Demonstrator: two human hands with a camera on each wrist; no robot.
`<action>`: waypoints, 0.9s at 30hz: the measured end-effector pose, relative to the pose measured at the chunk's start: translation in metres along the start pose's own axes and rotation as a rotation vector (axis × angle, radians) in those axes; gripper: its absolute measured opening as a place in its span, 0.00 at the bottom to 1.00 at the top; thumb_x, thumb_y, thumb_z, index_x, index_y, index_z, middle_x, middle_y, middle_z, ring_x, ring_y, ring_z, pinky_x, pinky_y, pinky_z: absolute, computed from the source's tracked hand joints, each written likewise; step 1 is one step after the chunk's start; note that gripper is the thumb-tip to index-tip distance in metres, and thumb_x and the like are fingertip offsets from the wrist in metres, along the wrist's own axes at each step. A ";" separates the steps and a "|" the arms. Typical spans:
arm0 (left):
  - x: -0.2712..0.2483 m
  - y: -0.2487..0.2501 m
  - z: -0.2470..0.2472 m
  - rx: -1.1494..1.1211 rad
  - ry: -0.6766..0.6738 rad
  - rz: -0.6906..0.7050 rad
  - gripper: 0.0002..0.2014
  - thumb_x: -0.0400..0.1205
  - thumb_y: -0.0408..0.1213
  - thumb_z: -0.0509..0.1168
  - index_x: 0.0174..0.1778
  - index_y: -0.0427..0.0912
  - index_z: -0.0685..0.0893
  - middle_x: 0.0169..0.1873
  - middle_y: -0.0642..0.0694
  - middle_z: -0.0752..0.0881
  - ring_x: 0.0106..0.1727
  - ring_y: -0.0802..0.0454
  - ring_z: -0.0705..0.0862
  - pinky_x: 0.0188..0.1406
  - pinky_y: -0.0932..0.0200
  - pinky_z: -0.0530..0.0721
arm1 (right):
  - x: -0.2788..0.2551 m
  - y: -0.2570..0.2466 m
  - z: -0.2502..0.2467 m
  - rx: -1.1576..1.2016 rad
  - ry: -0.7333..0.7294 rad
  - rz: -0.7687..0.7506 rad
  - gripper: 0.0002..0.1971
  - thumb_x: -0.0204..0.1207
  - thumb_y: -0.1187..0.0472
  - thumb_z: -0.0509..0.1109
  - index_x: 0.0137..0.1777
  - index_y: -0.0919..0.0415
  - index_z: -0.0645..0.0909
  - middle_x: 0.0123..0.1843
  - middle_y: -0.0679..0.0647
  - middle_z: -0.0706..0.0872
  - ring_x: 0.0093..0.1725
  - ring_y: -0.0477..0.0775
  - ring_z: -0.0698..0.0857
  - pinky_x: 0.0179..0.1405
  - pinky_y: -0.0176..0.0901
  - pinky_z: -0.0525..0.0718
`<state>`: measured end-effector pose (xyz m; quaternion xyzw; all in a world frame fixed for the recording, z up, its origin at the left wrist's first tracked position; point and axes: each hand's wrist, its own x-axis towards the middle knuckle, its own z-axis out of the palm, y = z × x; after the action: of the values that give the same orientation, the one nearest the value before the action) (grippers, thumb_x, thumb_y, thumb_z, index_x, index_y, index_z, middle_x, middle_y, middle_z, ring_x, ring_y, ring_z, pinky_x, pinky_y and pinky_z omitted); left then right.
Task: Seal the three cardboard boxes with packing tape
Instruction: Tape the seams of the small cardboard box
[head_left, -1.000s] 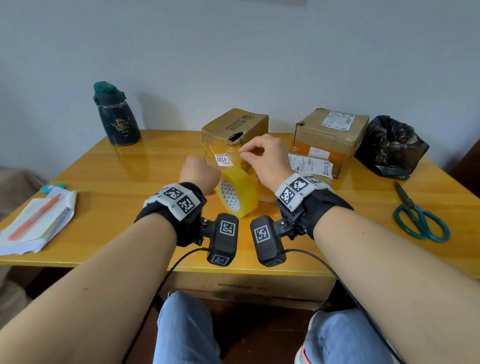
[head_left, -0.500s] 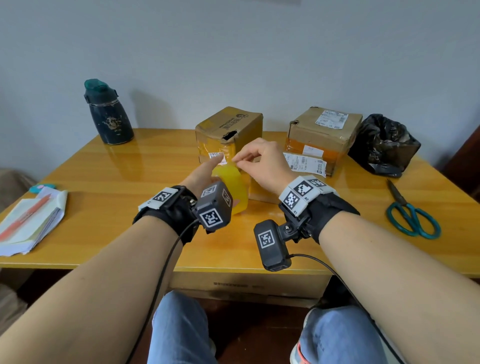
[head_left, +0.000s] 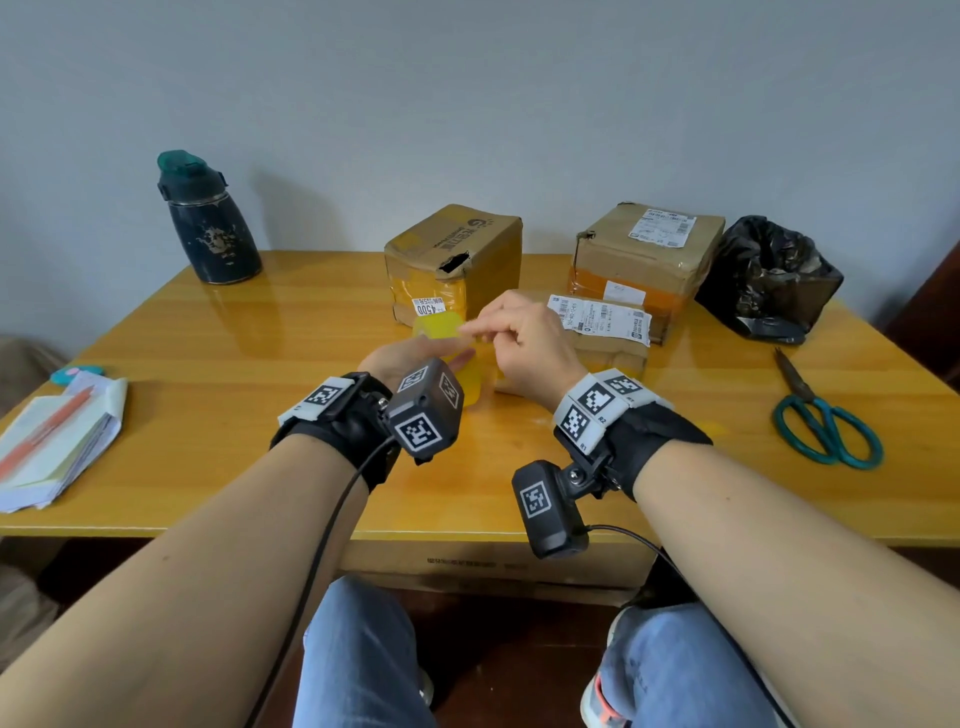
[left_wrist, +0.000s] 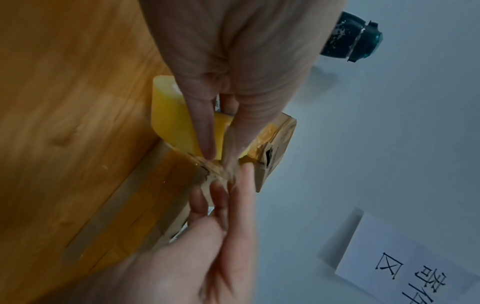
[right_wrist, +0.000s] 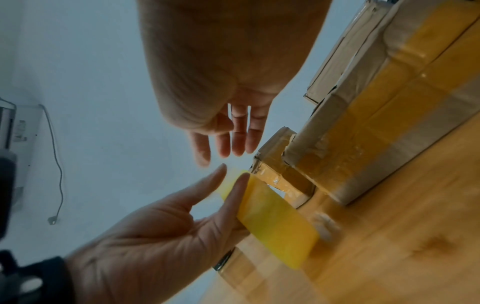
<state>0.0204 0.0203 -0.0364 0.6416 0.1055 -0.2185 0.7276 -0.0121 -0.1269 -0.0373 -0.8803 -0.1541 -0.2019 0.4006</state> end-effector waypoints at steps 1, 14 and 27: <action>0.004 0.000 -0.003 0.008 -0.031 -0.001 0.33 0.82 0.28 0.65 0.82 0.29 0.58 0.58 0.40 0.85 0.22 0.60 0.86 0.20 0.66 0.82 | 0.000 0.001 0.001 0.042 0.044 0.007 0.23 0.77 0.78 0.55 0.59 0.61 0.87 0.48 0.54 0.83 0.44 0.49 0.81 0.43 0.39 0.82; -0.029 0.002 0.001 0.162 -0.233 0.211 0.29 0.72 0.16 0.71 0.67 0.44 0.80 0.39 0.49 0.91 0.38 0.54 0.90 0.40 0.61 0.89 | 0.017 0.003 -0.001 0.762 -0.160 0.808 0.22 0.77 0.47 0.72 0.59 0.66 0.84 0.53 0.61 0.90 0.47 0.59 0.89 0.43 0.49 0.88; -0.031 0.013 -0.008 0.564 -0.154 0.225 0.09 0.72 0.36 0.78 0.30 0.42 0.85 0.29 0.46 0.86 0.33 0.55 0.83 0.46 0.59 0.87 | 0.019 -0.013 0.008 0.836 -0.011 0.626 0.06 0.82 0.64 0.66 0.53 0.67 0.82 0.48 0.60 0.88 0.37 0.44 0.87 0.31 0.29 0.83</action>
<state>0.0002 0.0352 -0.0127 0.8074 -0.0865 -0.2050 0.5464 0.0002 -0.1103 -0.0246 -0.6503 0.0469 0.0108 0.7581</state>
